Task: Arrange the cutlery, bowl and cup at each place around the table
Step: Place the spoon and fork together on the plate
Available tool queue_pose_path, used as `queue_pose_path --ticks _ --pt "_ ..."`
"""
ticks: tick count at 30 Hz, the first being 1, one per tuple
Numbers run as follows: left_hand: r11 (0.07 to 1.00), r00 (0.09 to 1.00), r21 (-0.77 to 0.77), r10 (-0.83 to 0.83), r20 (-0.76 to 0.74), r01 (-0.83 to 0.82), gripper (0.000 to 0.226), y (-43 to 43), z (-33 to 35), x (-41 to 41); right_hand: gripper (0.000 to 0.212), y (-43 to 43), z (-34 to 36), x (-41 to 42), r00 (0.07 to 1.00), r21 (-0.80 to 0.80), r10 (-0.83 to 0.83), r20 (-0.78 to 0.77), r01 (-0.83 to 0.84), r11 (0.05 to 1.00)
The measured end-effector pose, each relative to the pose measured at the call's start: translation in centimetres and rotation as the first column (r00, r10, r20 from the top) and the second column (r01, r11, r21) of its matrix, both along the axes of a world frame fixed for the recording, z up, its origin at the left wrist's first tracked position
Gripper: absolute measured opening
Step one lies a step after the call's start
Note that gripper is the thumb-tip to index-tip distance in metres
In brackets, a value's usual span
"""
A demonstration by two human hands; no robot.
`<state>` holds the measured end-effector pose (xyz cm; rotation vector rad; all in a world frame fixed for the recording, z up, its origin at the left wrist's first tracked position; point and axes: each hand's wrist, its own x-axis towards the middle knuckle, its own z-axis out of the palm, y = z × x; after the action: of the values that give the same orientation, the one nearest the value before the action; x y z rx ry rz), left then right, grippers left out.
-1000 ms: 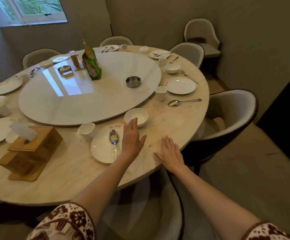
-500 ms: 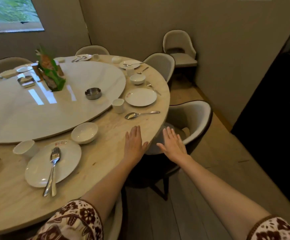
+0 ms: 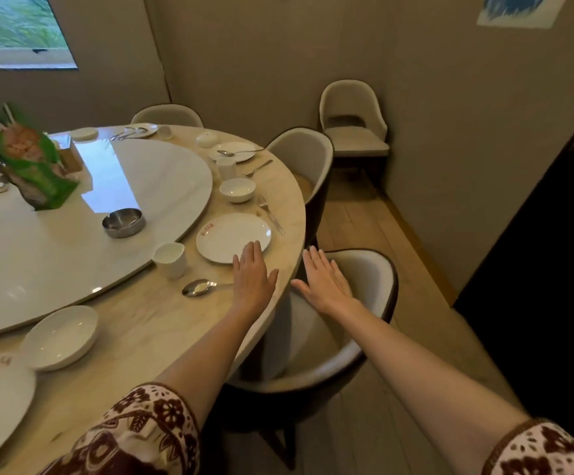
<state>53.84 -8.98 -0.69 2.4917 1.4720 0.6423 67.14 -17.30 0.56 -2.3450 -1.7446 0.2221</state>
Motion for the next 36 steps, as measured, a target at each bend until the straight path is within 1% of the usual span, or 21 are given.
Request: queue_pose_path --ticks 3,6,8,13,16,21,24,28,30,33,34,36 --pt "0.999 0.999 -0.005 0.039 -0.017 -0.039 0.073 2.7 0.6 3.2 0.073 3.3 0.5 3.8 1.0 0.008 0.028 0.008 -0.028 1.0" --pt "0.996 0.996 -0.02 0.086 -0.034 -0.087 0.072 4.8 0.9 5.2 0.072 6.1 0.7 6.4 0.997 -0.005 0.06 -0.045 -0.061 0.998" --pt "0.993 0.991 -0.003 0.119 -0.054 -0.119 0.071 6.0 0.7 6.2 0.072 7.9 0.4 7.7 0.994 -0.021 0.093 -0.058 -0.095 0.995" --pt "0.957 0.956 -0.008 0.288 -0.057 -0.289 0.071 8.2 0.1 7.7 0.072 13.1 -0.5 10.2 0.974 -0.045 0.218 -0.055 -0.22 0.974" --pt "0.913 0.913 -0.021 0.406 -0.047 -0.407 0.071 8.6 0.0 8.6 0.071 16.1 -1.0 11.6 0.943 -0.059 0.331 -0.042 -0.333 0.941" --pt "0.802 0.806 -0.074 0.591 -0.045 -0.592 0.07 7.6 -0.4 10.0 0.068 19.5 -1.4 13.9 0.859 -0.09 0.51 -0.043 -0.511 0.855" --pt "0.729 0.733 -0.084 0.68 -0.027 -0.679 0.067 6.0 -1.0 10.1 0.064 20.5 -2.1 14.0 0.821 -0.069 0.569 -0.032 -0.57 0.819" --pt "0.633 0.633 -0.133 0.772 0.046 -0.763 0.057 4.0 -1.9 8.7 0.06 20.8 -3.9 12.9 0.783 -0.05 0.616 -0.089 -0.621 0.782" --pt "0.577 0.57 -0.172 0.816 0.09 -0.798 0.053 3.8 -2.2 7.6 0.06 21.3 -4.6 12.4 0.772 -0.044 0.625 -0.111 -0.633 0.773" --pt "0.493 0.48 -0.215 0.87 0.113 -0.843 0.054 4.7 -2.6 5.8 0.059 22.7 -4.9 12.1 0.768 -0.029 0.619 -0.164 -0.631 0.775" --pt "0.453 0.437 -0.224 0.891 0.12 -0.863 0.053 5.0 -2.8 5.3 0.058 23.2 -5.0 12.2 0.765 -0.021 0.621 -0.173 -0.633 0.774" --pt "0.342 0.314 -0.273 0.939 0.141 -0.899 0.049 5.8 -3.0 5.0 0.056 24.2 -4.9 12.6 0.749 -0.009 0.638 -0.178 -0.649 0.76"
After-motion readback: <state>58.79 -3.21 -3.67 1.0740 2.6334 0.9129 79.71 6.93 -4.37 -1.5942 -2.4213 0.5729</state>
